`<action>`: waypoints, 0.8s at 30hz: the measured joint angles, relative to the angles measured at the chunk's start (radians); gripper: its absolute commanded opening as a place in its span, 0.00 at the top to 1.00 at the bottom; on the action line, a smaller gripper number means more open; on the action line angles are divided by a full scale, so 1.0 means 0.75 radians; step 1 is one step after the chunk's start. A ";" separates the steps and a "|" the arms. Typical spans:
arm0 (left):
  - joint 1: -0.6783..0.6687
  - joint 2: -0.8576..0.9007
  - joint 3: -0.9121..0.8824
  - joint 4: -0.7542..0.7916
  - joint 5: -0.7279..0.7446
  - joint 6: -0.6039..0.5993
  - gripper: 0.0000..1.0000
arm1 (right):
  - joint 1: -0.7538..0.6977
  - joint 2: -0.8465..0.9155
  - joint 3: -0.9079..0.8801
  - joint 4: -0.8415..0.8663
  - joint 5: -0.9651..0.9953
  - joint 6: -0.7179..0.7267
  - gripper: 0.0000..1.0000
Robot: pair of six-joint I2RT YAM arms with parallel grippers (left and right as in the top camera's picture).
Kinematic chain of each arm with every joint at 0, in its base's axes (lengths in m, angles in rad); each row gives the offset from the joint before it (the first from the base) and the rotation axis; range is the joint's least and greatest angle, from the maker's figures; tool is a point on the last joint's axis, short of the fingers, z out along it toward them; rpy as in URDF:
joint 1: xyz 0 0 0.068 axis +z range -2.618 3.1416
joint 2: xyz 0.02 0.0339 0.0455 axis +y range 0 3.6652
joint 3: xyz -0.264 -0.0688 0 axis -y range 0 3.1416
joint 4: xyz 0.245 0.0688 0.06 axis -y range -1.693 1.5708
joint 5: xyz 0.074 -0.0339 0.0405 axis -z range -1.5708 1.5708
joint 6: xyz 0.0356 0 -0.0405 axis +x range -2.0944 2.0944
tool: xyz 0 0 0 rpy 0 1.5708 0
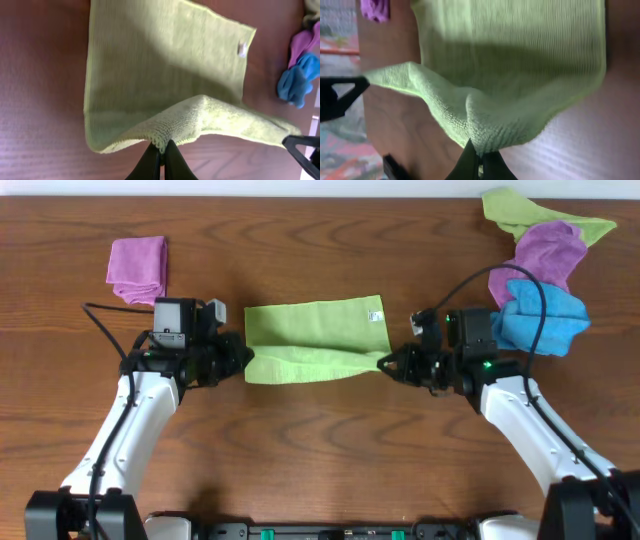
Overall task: Fold the cloth
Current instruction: 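Lift the near edge with both grippers and fold it back over the far half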
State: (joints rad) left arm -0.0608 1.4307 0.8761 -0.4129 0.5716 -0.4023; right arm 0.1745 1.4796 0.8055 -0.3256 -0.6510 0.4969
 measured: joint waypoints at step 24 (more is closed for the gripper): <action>0.000 0.466 0.267 0.402 -0.084 -0.158 0.94 | 0.001 0.629 0.651 0.078 0.032 0.080 0.99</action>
State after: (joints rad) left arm -0.0608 1.7802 1.0763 -0.1112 0.5083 -0.5205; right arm 0.1753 1.9514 1.2938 -0.2668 -0.6273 0.5571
